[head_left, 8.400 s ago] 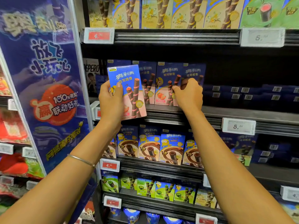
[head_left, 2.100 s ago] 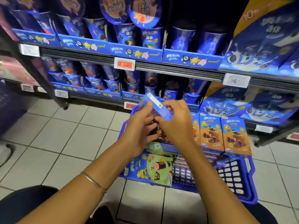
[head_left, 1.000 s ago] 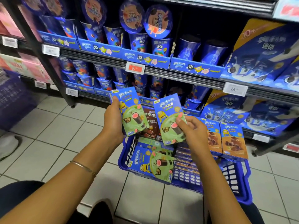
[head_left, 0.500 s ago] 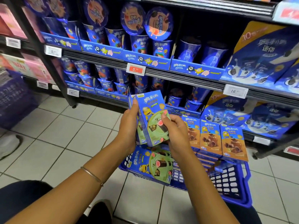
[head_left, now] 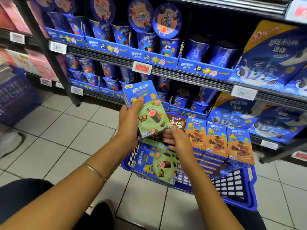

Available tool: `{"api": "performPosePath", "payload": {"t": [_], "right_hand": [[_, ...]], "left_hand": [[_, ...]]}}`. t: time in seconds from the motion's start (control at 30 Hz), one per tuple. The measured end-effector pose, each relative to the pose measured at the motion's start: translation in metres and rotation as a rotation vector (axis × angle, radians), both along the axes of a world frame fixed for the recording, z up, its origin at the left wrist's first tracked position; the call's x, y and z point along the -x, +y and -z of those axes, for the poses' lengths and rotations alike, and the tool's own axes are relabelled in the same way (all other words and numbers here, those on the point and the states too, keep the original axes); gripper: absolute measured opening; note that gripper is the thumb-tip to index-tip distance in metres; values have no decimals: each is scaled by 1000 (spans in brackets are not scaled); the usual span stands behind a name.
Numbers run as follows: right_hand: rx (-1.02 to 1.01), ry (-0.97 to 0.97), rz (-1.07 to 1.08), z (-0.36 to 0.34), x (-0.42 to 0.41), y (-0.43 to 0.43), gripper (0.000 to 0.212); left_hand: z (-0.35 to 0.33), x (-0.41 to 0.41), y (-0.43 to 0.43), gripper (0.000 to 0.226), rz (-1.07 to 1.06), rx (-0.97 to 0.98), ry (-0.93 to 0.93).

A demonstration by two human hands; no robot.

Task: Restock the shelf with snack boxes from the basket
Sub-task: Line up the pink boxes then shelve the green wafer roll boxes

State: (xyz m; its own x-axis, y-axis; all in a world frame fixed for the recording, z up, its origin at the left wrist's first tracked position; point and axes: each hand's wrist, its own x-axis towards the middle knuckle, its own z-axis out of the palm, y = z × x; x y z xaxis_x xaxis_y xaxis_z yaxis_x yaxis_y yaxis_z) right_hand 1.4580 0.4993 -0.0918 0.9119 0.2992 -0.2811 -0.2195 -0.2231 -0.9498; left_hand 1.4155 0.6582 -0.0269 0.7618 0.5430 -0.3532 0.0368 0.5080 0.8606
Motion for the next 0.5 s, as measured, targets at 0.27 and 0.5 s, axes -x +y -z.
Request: {"api": "performPosePath", "payload": {"t": [0.27,0.5], "right_hand": [[705,-176,-545,45,13,-13,57],[513,-127,-420,37,8,-20,22]], "left_hand": [[-4,2,-4,56,30,71,4],[-9,0,-11,60,52,131,-12]]}}
